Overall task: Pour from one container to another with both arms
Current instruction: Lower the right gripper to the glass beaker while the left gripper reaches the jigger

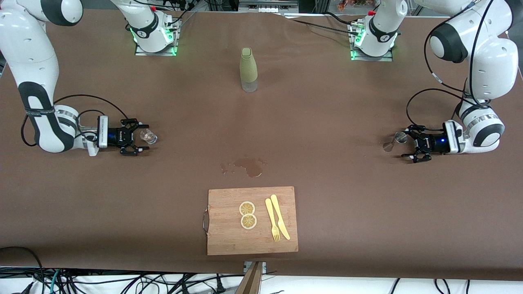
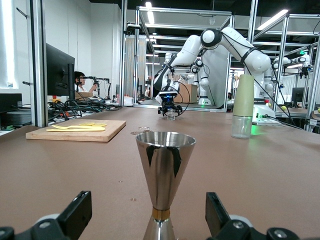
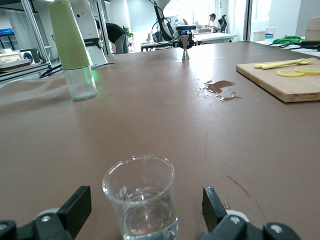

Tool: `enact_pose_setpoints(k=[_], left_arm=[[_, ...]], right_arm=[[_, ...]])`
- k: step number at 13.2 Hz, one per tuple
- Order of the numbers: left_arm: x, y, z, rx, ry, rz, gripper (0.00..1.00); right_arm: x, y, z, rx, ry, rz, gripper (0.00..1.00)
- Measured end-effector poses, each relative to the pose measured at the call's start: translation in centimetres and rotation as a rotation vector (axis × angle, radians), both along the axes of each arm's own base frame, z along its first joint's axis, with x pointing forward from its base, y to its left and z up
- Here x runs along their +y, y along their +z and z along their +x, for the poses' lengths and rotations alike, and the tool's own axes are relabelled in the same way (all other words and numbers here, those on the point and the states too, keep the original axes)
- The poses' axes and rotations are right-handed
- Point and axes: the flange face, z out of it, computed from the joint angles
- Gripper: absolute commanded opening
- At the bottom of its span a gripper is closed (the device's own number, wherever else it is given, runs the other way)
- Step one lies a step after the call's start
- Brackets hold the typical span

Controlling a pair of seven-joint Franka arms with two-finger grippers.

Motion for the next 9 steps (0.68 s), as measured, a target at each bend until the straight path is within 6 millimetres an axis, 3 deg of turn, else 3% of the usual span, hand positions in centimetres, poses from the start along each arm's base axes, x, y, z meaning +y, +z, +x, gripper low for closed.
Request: enact_pose_setpoints(k=[2,3,4,6,7,9], left_arm=[[-0.4,-0.3,0.0,0.003,-0.005,-0.002,1.0],[-0.6,-0.4,0.0,0.003,-0.008,-0.003,1.0],[-0.8,-0.4,0.1,0.003,-0.009,-0.003,1.0],[-1.1,-0.6,0.2,0.002,-0.013,-0.005,1.0],[-1.2,-0.6,0.2,0.002,-0.013,-0.006,0.94],[-1.2,-0.7,0.2,0.003,-0.013,-0.006,0.87]], right_arm=[[0.7,-0.1,0.1,0.002,0.01,0.004,0.83],[1.0,-0.2,0.0,0.003,0.016,0.006,0.68],[1.2,-0.4,0.0,0.004,0.021,0.01,0.45],[1.4,-0.8,-0.3,0.007,0.026,0.017,0.16],[1.4,-0.9,-0.3,0.004,0.026,0.02,0.06],[1.5,-0.9,-0.3,0.004,0.029,0.027,0.03]])
